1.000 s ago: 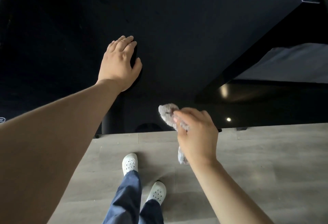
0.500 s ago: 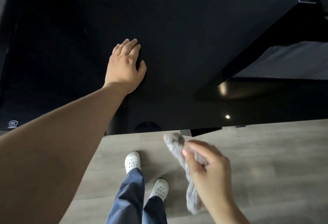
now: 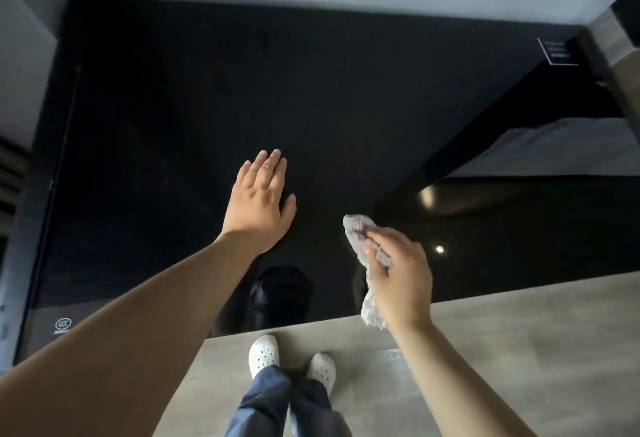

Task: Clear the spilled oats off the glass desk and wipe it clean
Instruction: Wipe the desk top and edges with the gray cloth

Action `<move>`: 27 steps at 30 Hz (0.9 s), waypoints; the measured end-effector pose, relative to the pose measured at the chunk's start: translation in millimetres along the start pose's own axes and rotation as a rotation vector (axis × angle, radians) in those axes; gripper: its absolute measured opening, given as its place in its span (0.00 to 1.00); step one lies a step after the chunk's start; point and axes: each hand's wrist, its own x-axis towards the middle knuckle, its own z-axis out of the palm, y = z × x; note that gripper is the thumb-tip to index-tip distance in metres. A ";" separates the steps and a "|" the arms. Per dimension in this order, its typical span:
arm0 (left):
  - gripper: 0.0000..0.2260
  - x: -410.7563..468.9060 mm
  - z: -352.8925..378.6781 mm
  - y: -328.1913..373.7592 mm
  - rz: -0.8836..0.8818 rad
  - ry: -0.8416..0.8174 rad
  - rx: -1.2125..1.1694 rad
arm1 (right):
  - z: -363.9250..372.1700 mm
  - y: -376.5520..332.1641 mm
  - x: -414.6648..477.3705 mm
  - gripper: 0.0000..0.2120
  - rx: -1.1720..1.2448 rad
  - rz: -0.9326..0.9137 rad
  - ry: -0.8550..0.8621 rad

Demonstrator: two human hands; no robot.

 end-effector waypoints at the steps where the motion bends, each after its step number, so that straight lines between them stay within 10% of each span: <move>1: 0.28 0.1 1.8 0.9 -0.007 -0.005 0.014 | 3.2 2.4 -8.4 0.10 -0.001 -0.008 -0.016; 8: 0.29 1.4 -0.5 4.2 -0.032 -0.045 0.039 | -26.0 -10.3 -66.8 0.06 0.221 -0.017 -0.242; 14: 0.28 1.5 -4.4 5.6 -0.030 -0.089 0.033 | -8.9 -7.4 -15.4 0.05 0.068 0.086 0.079; 19: 0.29 2.2 -16.3 1.8 -0.029 -0.138 -0.055 | -12.5 -22.5 -54.0 0.04 0.177 0.053 -0.207; 27: 0.21 13.8 -52.5 -18.6 -0.033 -0.103 -0.156 | -42.8 -65.7 49.3 0.06 0.337 0.025 0.069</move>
